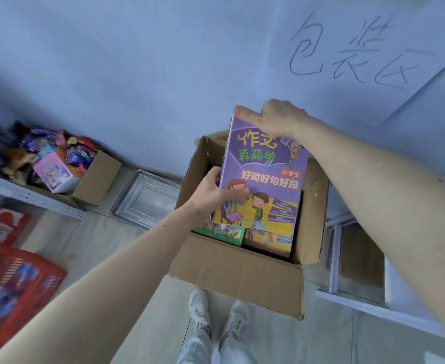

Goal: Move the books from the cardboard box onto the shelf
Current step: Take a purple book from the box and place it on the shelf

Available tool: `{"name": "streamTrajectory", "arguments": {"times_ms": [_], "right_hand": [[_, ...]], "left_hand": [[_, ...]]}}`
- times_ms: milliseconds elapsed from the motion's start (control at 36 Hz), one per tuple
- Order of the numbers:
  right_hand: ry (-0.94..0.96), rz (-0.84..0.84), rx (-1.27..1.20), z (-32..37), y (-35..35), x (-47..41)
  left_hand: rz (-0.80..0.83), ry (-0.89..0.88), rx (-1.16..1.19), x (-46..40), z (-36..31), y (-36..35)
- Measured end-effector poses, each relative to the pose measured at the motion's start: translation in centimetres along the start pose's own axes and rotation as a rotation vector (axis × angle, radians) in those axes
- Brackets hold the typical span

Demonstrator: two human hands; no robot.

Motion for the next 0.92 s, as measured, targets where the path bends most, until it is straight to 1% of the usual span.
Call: {"name": "streamTrajectory", "arguments": {"times_ms": [83,250,306,361,417,472,500,556,583,639,778,917], "right_hand": [[0.033,-0.028,-0.026,3.1,2.4,0.2],[0.203,-0.238,-0.035,8.6,5.6,2.1],[0.253,-0.311,-0.122,10.1,5.6,2.8],[0.233,-0.343,-0.284,12.0,5.4,3.6],[0.123,-0.284,-0.583,14.1,5.0,4.4],[-0.013,-0.116,-0.868,16.5,4.2,5.2],[-0.045,-0.001,-0.966,17.8,3.9,5.6],[-0.005,0.174,-1.092,20.9,3.5,6.1],[0.033,0.207,-1.125,22.5,3.5,6.4],[0.087,0.214,-1.157,26.0,3.6,7.2],[0.2,0.217,-1.161,35.7,3.4,9.6],[0.296,0.293,-1.156,46.0,1.5,12.7]], "left_hand": [[-0.053,-0.03,0.046,2.9,-2.1,1.4],[-0.178,-0.102,0.157,8.7,-5.6,5.1],[-0.231,-0.138,0.189,10.8,-6.3,6.2],[-0.285,-0.189,0.225,13.0,-6.8,7.3],[-0.329,-0.23,0.264,15.3,-6.9,8.2],[-0.371,-0.261,0.305,17.6,-6.9,9.1],[-0.396,-0.275,0.322,18.8,-6.8,9.6],[-0.441,-0.303,0.343,21.2,-6.6,10.8],[-0.458,-0.317,0.353,22.5,-6.5,11.4],[-0.494,-0.337,0.372,25.0,-5.9,12.6],[-0.564,-0.375,0.378,31.9,-4.5,16.6],[-0.619,-0.378,0.353,40.2,-2.3,21.6]]}}
Point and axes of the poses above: each hand's wrist, its own x-axis away from the middle knuckle, its own y-axis out of the back of the hand, z = x × y, the point moved 2 cm from there along -x, towards the middle knuckle, and after that the axes turned 6 degrees about y, right-handed, at the moved point
